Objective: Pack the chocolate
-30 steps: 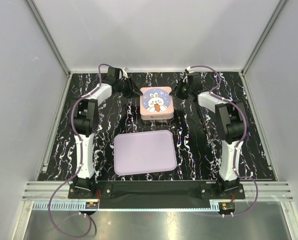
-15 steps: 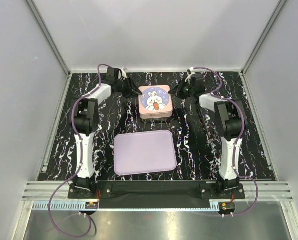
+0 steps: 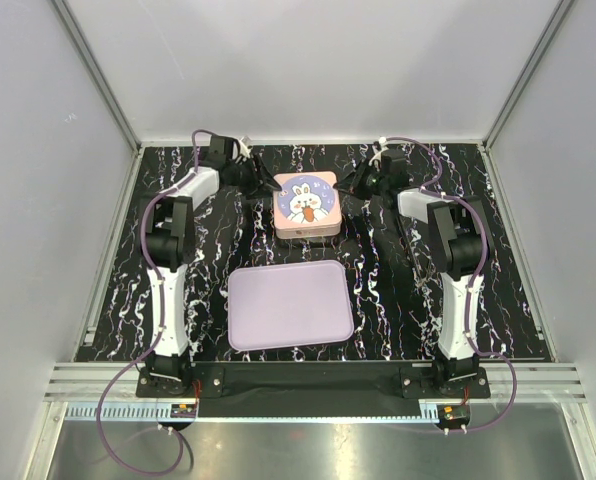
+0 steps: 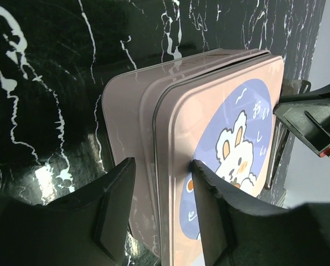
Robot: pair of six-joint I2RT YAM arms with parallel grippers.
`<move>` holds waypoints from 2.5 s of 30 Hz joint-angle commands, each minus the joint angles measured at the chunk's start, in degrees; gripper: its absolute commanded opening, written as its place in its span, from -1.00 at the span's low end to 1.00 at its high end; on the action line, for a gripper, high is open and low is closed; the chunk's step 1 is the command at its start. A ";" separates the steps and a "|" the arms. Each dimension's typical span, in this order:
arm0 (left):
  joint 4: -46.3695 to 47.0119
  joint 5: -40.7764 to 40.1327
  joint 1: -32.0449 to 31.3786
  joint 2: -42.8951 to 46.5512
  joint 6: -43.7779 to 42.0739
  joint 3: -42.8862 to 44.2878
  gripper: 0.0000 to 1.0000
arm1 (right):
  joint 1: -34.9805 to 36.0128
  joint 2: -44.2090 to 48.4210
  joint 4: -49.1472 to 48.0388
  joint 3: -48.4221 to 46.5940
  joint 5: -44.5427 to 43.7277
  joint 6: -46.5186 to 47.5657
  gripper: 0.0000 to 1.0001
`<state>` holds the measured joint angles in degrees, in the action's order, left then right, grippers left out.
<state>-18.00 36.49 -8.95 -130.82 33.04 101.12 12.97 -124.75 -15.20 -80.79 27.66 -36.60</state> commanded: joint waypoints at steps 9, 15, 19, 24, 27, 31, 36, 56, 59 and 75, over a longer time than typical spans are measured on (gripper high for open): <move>-3.97 -3.36 2.36 10.50 -2.01 1.53 0.03 | 2.14 -2.08 13.80 4.33 -0.59 -0.05 -0.80; -3.36 -3.71 1.57 9.80 -2.71 1.01 -0.03 | 2.15 -2.34 13.27 3.89 -0.59 -0.31 -0.79; -3.53 1.38 0.52 7.34 -4.99 2.85 -0.07 | 2.14 -2.34 13.70 2.49 -0.68 -0.23 -0.78; -0.64 5.17 -0.98 5.06 -5.97 5.31 -0.11 | 2.06 -1.20 14.41 0.64 -0.50 -0.31 -0.76; 0.77 3.68 -0.81 2.69 -5.96 6.28 -0.12 | 2.15 -1.11 14.85 -0.15 -0.24 0.04 -0.74; 2.00 0.34 0.16 -2.67 -5.71 10.75 -0.13 | 2.14 -1.20 16.77 -1.29 -0.06 1.44 -0.62; 1.47 0.08 0.34 -7.86 -5.09 13.32 -0.15 | 2.15 -2.60 18.36 -3.23 0.73 3.55 -0.49; -1.87 -0.90 4.90 -5.84 -11.85 18.93 0.18 | 1.97 -7.17 24.95 -13.86 0.64 12.68 -0.48; -2.13 0.50 4.91 -8.47 -15.19 21.92 0.25 | 1.80 -7.88 26.62 -15.62 0.90 15.67 -0.44; 5.08 13.61 4.38 -11.12 -23.72 22.72 0.49 | 1.79 -9.82 33.14 -25.29 2.40 22.20 -0.09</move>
<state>-17.32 47.00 -4.45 -142.50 12.29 123.00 14.48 -133.67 14.90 -105.95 32.64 -15.62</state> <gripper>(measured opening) 0.738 0.450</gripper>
